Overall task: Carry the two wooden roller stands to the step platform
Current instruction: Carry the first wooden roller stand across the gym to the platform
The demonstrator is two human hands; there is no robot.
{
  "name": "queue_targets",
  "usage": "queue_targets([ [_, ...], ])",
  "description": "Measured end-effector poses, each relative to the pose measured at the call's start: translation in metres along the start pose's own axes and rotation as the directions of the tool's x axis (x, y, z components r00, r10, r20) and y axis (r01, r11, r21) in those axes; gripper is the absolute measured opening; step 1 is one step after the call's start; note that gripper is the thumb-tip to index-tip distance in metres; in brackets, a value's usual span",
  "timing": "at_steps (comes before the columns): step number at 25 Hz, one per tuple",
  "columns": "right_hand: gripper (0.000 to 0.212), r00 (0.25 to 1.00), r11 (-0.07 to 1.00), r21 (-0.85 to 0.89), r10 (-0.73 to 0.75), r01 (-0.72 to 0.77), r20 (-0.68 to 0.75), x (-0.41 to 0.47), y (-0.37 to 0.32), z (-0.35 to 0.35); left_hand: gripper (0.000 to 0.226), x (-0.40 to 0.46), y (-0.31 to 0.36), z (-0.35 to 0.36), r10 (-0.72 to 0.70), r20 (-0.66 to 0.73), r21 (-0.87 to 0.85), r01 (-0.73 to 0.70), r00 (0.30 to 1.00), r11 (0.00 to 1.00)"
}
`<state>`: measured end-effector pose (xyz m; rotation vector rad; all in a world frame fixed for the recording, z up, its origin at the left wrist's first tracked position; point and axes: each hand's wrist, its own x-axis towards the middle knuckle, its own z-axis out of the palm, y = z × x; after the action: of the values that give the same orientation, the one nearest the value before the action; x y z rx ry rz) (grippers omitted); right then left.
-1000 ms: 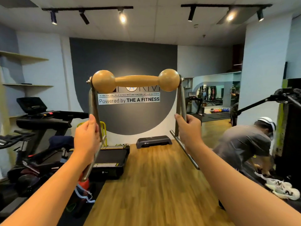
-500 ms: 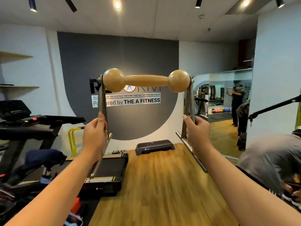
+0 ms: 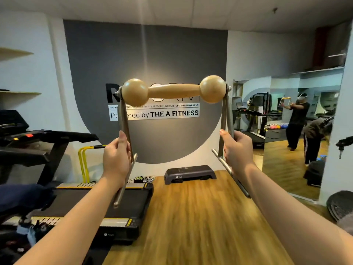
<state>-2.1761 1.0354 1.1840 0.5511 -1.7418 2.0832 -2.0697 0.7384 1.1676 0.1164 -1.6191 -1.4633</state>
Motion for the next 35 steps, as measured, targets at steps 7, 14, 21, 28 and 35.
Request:
queue_targets([
  [7, 0.035, 0.998, 0.998, 0.025, 0.053, -0.052, -0.042, 0.158, 0.115, 0.038, 0.056, 0.125, -0.103, 0.081, 0.051, -0.008, 0.049, -0.051, 0.999, 0.998],
  [14, 0.027, 0.995, 1.000, -0.014, 0.024, -0.026, -0.098, 0.307, 0.218, 0.103, 0.061, 0.293, -0.226, 0.148, 0.097, 0.035, 0.041, -0.099, 0.995, 0.994],
  [21, 0.033, 0.989, 0.995, -0.104, -0.021, 0.006, -0.145, 0.450, 0.319, 0.158, 0.064, 0.436, -0.331, 0.217, 0.041, 0.079, 0.044, -0.044, 0.996, 0.998],
  [28, 0.043, 0.990, 0.997, -0.080, 0.014, -0.025, -0.143, 0.605, 0.452, 0.194, 0.057, 0.559, -0.453, 0.303, 0.030, 0.063, 0.003, -0.030, 0.998, 1.000],
  [35, 0.039, 0.996, 0.998, -0.045, 0.041, -0.044, -0.074, 0.767, 0.559, 0.223, 0.053, 0.670, -0.556, 0.400, -0.028, -0.006, -0.005, 0.028, 1.000, 1.000],
])
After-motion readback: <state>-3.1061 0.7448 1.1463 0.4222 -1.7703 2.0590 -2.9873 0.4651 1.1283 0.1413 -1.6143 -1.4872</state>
